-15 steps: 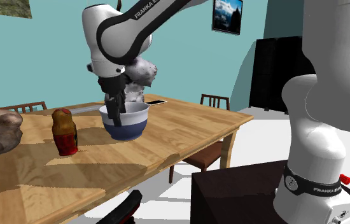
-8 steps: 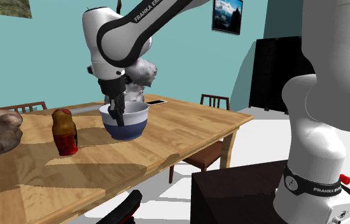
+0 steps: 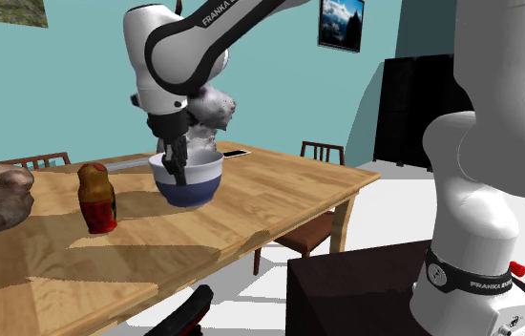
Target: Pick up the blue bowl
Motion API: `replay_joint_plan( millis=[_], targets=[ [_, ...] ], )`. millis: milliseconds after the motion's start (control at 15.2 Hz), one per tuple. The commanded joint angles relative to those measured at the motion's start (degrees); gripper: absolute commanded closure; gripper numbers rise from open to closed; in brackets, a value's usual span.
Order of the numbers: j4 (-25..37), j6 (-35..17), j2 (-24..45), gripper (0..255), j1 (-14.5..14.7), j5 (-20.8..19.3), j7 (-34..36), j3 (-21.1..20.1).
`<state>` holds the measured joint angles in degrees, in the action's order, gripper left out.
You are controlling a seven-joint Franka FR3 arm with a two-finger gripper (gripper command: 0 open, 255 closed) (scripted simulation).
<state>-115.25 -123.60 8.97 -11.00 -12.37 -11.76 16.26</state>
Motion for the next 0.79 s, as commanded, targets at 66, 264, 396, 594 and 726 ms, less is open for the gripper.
replay_joint_plan(
  millis=[66,264,396,594,726],
  targets=[
    [1.26,2.11,-0.93,255,0.11,-0.03,-0.26,-0.03],
    [2.5,4.23,-1.85,255,0.21,-0.05,-0.57,-0.05],
    [3.39,5.65,-2.41,255,0.26,-0.06,-0.78,-0.06],
    [4.83,7.8,-3.16,255,0.35,-0.06,-1.11,-0.09],
    [5.85,9.23,-3.6,255,0.4,-0.05,-1.34,-0.12]
  ],
)
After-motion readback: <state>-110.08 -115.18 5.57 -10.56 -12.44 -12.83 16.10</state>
